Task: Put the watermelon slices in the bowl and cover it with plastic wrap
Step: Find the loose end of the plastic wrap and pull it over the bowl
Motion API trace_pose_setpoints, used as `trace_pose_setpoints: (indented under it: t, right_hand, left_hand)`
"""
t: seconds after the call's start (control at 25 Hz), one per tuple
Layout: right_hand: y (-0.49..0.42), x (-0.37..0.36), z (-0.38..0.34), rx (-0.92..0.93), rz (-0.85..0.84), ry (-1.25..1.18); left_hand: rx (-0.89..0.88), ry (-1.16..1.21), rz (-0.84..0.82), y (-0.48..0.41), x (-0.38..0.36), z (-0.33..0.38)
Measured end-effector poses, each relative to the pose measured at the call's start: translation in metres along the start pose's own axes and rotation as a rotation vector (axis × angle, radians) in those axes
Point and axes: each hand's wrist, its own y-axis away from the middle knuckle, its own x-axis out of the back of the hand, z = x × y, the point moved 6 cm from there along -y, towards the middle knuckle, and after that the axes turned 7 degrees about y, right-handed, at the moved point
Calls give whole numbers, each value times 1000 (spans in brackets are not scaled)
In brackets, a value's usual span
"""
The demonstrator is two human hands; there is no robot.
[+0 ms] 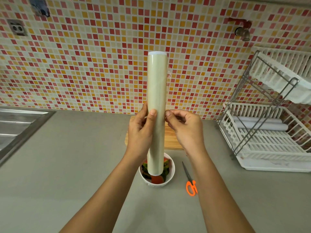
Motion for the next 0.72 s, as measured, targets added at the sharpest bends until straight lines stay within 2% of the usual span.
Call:
trace_pose_setpoints:
  t: [0.16,0.36,0.48,0.56,0.72]
  right_hand:
    - [14,-16,5,-57,-35,-203]
    - [30,-23,1,92,206,-82]
    - [26,-26,8,-12,179,-123]
    - [27,-30,12,-88,103,-214]
    - [32,-33,2,50,60,-148]
  left_hand:
    - [73,175,19,-1,-1,-6]
    - [129,213,89,0,0,-11]
    - [139,214,89,0,3,-12]
    - [128,214,88,0,5,-10]
    - [144,260,123,-2,7,-7]
